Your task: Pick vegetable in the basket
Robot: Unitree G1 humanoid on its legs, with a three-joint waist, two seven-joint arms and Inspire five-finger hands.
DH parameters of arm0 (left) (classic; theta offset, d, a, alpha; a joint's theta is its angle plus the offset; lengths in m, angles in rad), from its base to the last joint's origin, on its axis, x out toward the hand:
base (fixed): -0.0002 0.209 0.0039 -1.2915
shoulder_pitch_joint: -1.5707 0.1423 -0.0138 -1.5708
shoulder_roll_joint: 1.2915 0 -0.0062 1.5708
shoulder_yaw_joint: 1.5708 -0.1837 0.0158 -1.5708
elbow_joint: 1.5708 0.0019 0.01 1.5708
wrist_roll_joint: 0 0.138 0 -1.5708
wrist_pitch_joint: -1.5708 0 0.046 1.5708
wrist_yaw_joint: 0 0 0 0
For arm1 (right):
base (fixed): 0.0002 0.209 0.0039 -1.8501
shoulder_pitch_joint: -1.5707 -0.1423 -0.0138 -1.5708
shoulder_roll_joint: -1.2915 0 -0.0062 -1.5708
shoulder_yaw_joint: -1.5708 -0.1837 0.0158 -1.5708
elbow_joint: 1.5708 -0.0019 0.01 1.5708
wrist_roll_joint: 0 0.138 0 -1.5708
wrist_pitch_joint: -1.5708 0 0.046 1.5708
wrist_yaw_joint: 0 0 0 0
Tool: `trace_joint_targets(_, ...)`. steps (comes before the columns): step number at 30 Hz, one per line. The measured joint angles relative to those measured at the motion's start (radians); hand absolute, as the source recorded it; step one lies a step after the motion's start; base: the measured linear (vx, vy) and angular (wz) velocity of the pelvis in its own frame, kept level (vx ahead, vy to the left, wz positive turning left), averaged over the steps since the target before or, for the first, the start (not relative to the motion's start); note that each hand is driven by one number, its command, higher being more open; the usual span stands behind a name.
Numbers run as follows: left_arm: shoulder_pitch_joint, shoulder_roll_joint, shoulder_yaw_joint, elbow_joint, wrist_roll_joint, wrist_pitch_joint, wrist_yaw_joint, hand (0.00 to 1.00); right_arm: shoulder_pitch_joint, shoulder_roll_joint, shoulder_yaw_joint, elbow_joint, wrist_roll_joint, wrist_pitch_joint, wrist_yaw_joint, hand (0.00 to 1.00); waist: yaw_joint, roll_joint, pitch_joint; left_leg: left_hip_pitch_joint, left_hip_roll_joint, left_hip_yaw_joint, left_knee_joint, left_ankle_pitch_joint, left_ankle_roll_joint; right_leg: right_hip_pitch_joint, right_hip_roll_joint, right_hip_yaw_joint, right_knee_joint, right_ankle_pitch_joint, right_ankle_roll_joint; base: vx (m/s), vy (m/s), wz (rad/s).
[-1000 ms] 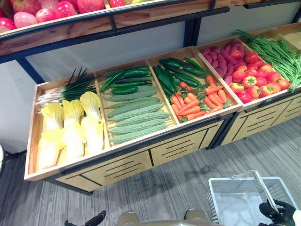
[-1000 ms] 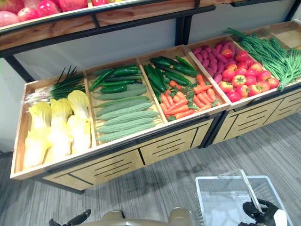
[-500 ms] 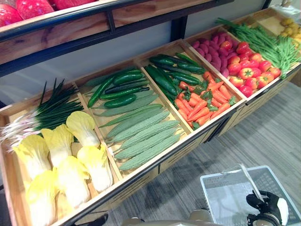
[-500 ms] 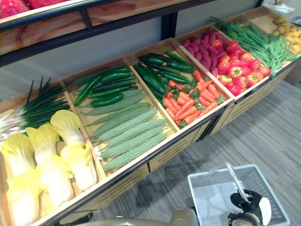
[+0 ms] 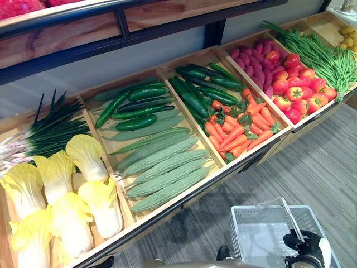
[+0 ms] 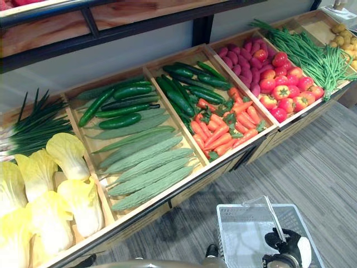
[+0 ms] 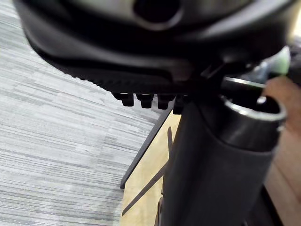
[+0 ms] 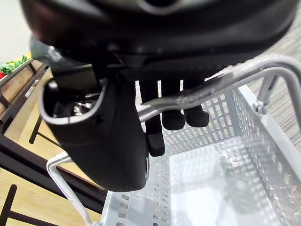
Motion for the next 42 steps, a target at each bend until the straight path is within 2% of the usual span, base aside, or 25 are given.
trace_joint_targets(5,-0.003,-0.003,-0.007,0.001,-0.011,-0.028,0.008,1.0,0.004,0.0,0.0,0.001,-0.001,0.001,-0.006,0.0,0.0,-0.003,-0.006,0.004,-0.024,-0.036,-0.012,0.016,0.003,0.036,-0.011,-0.029,-0.039,0.02,0.014,-0.06,0.001,0.21)
trace_joint_targets(8,-0.012,0.0,-0.014,0.0,-0.01,-0.059,0.013,1.0,0.006,0.0,-0.003,0.01,0.0,0.011,-0.015,0.0,0.0,-0.001,-0.011,-0.025,-0.031,-0.088,-0.013,0.022,0.002,0.042,-0.016,-0.074,-0.039,0.021,0.015,-0.1,-0.001,0.49)
trace_joint_targets(11,-0.015,0.002,-0.024,-0.001,-0.008,-0.072,0.017,1.0,-0.001,0.011,-0.005,0.02,0.029,0.031,-0.022,0.0,0.003,-0.005,-0.01,-0.047,-0.044,-0.14,-0.028,0.056,0.002,0.044,-0.025,-0.124,-0.039,0.027,0.011,-0.11,-0.021,0.5)
trace_joint_targets(13,-0.014,0.001,-0.026,-0.001,-0.006,-0.072,0.017,1.0,-0.002,0.022,-0.009,0.023,0.059,0.046,-0.031,0.0,0.01,-0.005,-0.01,-0.06,-0.045,-0.164,-0.032,0.065,0.004,0.044,-0.024,-0.147,-0.039,0.03,0.007,-0.12,-0.016,0.36)
trace_joint_targets(14,-0.013,0.001,-0.026,-0.001,0.009,-0.072,0.017,1.0,-0.002,0.034,-0.023,0.028,0.093,0.052,-0.04,0.0,0.029,-0.005,-0.01,-0.061,-0.045,-0.176,-0.044,0.077,0.001,0.045,-0.023,-0.157,-0.039,0.036,0.003,-0.13,-0.01,0.23)
trace_joint_targets(22,-0.002,0.007,-0.023,-0.005,0.032,-0.073,0.022,1.0,0.0,0.058,-0.043,0.028,0.121,0.055,-0.064,0.0,0.041,-0.02,0.0,-0.063,-0.045,-0.191,-0.061,0.089,0.001,0.057,-0.023,-0.175,-0.043,0.043,0.003,-0.14,0.001,0.09)
trace_joint_targets(28,0.001,0.006,-0.02,-0.041,-0.004,-0.076,0.023,1.0,0.01,0.058,-0.055,0.028,0.126,0.066,-0.064,0.0,0.042,-0.017,0.002,-0.068,-0.043,-0.196,-0.082,0.095,-0.008,0.043,-0.022,-0.175,-0.042,0.041,0.002,-0.01,-0.014,0.0)
trace_joint_targets(30,-0.004,0.007,-0.016,-0.043,-0.05,-0.076,0.025,1.0,0.015,0.058,-0.075,0.028,0.126,0.068,-0.064,0.0,0.042,-0.014,0.002,-0.064,-0.045,-0.203,-0.091,0.103,-0.001,0.046,-0.024,-0.181,-0.04,0.042,0.003,0.1,-0.01,0.09)
trace_joint_targets(32,-0.006,0.007,0.001,-0.043,-0.103,-0.075,0.027,1.0,0.019,0.058,-0.084,0.028,0.126,0.068,-0.063,0.0,0.039,-0.012,0.001,-0.059,-0.049,-0.213,-0.092,0.105,-0.001,0.056,-0.026,-0.193,-0.039,0.039,0.004,0.12,0.004,0.16)
trace_joint_targets(38,-0.008,0.012,0.162,-0.027,-0.238,-0.067,0.088,1.0,0.006,0.056,-0.095,0.029,0.124,0.068,-0.063,0.0,0.04,-0.023,0.003,-0.026,-0.069,-0.22,-0.083,0.105,0.0,0.1,-0.043,-0.206,-0.038,0.027,0.013,0.07,0.019,0.09)
trace_joint_targets(40,-0.012,0.026,0.225,0.005,-0.267,-0.064,0.122,1.0,-0.007,0.054,-0.117,0.031,0.117,0.065,-0.061,0.0,0.041,-0.023,0.001,-0.022,-0.072,-0.219,-0.077,0.102,0.004,0.107,-0.047,-0.206,-0.038,0.024,0.016,-0.01,0.017,0.0)
trace_joint_targets(42,-0.014,0.056,0.339,0.051,-0.324,-0.048,0.168,1.0,-0.025,0.041,-0.129,0.043,0.116,0.062,-0.057,0.0,0.041,-0.017,-0.002,-0.02,-0.071,-0.215,-0.076,0.096,0.013,0.107,-0.047,-0.202,-0.039,0.023,0.017,-0.05,0.028,-0.03)
